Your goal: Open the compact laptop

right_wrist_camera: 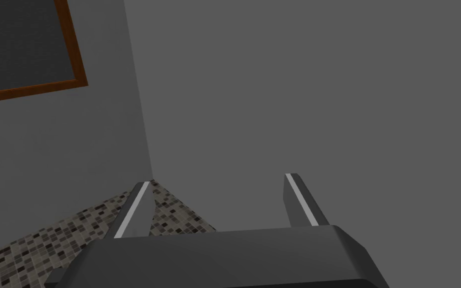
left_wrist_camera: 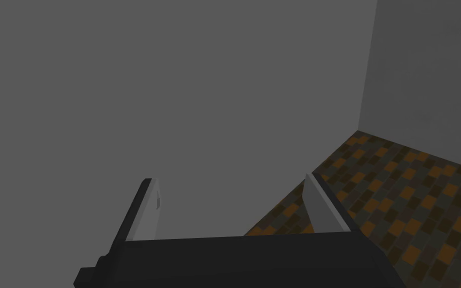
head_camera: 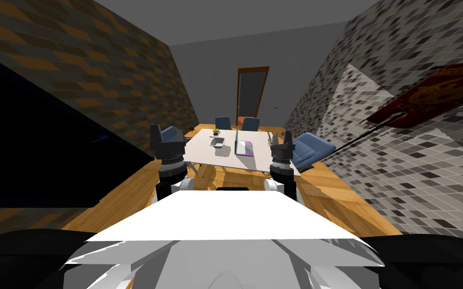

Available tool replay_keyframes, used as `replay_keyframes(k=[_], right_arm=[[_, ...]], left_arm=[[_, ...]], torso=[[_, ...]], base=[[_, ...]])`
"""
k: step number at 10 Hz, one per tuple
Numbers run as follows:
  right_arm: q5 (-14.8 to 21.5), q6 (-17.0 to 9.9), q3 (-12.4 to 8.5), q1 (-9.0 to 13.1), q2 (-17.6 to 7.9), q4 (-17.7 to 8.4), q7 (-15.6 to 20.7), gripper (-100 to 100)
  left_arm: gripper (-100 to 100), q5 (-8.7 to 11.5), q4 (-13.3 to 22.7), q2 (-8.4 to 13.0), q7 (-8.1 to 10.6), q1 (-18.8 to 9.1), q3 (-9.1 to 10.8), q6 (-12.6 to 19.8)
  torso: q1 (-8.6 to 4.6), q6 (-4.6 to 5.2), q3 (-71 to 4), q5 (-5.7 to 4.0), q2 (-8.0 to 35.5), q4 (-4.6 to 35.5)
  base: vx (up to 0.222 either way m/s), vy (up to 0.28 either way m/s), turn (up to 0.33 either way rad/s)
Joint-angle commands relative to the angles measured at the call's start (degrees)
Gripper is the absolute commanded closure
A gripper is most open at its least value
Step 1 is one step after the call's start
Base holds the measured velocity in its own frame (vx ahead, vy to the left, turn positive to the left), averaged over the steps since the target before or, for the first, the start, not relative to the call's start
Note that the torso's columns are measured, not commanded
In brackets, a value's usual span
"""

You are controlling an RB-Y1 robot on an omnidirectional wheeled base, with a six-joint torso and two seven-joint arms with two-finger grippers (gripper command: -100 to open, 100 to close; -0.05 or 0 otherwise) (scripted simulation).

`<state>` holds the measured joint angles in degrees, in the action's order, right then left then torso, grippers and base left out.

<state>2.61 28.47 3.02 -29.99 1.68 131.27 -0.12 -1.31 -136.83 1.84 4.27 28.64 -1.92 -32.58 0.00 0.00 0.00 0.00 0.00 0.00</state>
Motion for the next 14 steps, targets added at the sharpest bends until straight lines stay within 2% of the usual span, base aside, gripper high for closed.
replay_keyframes(k=[1, 9, 10, 11, 14], right_arm=[[0.00, 0.00, 0.00, 0.00, 0.00, 0.00, 0.00, 0], [0.00, 0.01, 0.00, 0.00, 0.00, 0.02, 0.00, 0], [0.50, -0.40, -0.38, -0.38, -2.01, -0.18, 0.50, -100], [1.00, -0.82, -0.77, -0.78, -3.42, -0.36, 1.00, -100], [3.49, -2.82, -2.67, -2.77, -7.16, -1.09, 3.49, -100]], left_arm=[[0, 0.00, 0.00, 0.00, 0.00, 0.00, 0.00, 0.00], [0, 0.00, -0.02, 0.00, 0.00, 0.00, 0.00, 0.00], [0, 0.00, -0.02, 0.00, 0.00, 0.00, 0.00, -0.01], [0, 0.00, 0.00, 0.00, 0.00, 0.00, 0.00, 0.00], [0, 0.00, 0.01, 0.00, 0.00, 0.00, -0.01, 0.00]], torso=[[0.00, 0.00, -4.67, 0.00, 2.32, 2.35], [0.00, 0.00, -70.73, 0.00, 35.39, 35.37], [0.00, 0.00, -79.19, 0.00, 39.62, 39.60], [0.02, -0.01, -83.13, 0.00, 41.55, 41.49], [0.05, -0.01, -84.56, 0.02, 42.26, 42.26]], base=[[0.000, 0.000, 0.000], [0.000, 0.000, 0.000], [0.005, 0.008, 0.068], [0.000, 0.014, 0.113], [-0.001, 0.031, 0.164]])
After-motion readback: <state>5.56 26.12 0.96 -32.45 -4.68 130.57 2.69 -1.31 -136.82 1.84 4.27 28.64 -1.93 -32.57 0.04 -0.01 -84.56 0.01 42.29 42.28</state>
